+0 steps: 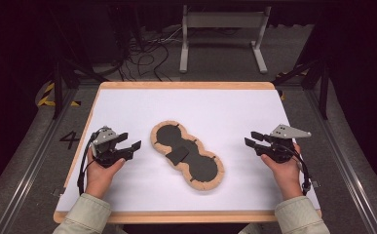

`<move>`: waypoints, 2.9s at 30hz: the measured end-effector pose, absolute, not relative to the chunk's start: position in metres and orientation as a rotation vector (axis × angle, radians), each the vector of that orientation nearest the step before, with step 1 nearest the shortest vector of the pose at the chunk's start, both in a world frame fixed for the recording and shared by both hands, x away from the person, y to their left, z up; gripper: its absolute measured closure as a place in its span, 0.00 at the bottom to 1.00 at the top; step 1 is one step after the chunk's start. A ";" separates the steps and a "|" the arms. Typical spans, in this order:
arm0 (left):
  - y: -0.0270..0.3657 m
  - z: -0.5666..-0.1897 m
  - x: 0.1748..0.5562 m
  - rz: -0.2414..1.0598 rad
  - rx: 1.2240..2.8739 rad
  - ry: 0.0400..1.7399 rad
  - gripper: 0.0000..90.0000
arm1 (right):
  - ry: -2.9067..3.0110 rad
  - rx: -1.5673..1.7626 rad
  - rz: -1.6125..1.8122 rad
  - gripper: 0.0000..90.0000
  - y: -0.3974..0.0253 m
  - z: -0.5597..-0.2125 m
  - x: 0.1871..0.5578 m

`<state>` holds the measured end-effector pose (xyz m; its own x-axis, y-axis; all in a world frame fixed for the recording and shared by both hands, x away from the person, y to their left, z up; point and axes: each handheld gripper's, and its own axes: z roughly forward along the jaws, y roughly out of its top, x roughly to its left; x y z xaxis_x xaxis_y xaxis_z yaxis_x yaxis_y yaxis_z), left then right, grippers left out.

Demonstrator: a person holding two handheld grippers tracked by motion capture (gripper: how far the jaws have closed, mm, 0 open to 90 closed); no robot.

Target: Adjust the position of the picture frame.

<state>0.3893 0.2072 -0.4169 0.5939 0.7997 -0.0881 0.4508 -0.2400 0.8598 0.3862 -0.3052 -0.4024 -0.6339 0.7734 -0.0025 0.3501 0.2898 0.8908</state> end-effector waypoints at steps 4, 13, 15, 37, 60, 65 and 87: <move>0.208 -0.415 0.388 0.467 1.873 1.006 0.41 | 2.140 0.996 1.299 0.68 -0.302 -0.401 0.387; 0.209 -0.414 0.381 0.468 1.907 1.014 0.39 | 2.173 0.991 1.289 0.69 -0.296 -0.402 0.390; 0.211 -0.414 0.381 0.467 1.906 1.020 0.39 | 2.186 0.990 1.287 0.70 -0.295 -0.401 0.390; 0.235 -0.415 0.373 0.461 1.883 1.091 0.37 | 2.541 0.855 1.084 0.94 -0.203 -0.373 0.437; 0.247 -0.417 0.367 0.432 1.863 1.114 0.40 | 2.594 0.913 1.016 1.00 -0.145 -0.389 0.486; 0.255 -0.419 0.360 0.440 1.842 1.142 0.39 | 2.610 0.913 1.007 1.00 -0.131 -0.393 0.499; 0.262 -0.420 0.358 0.429 1.840 1.161 0.38 | 2.646 1.006 0.897 1.00 -0.100 -0.429 0.531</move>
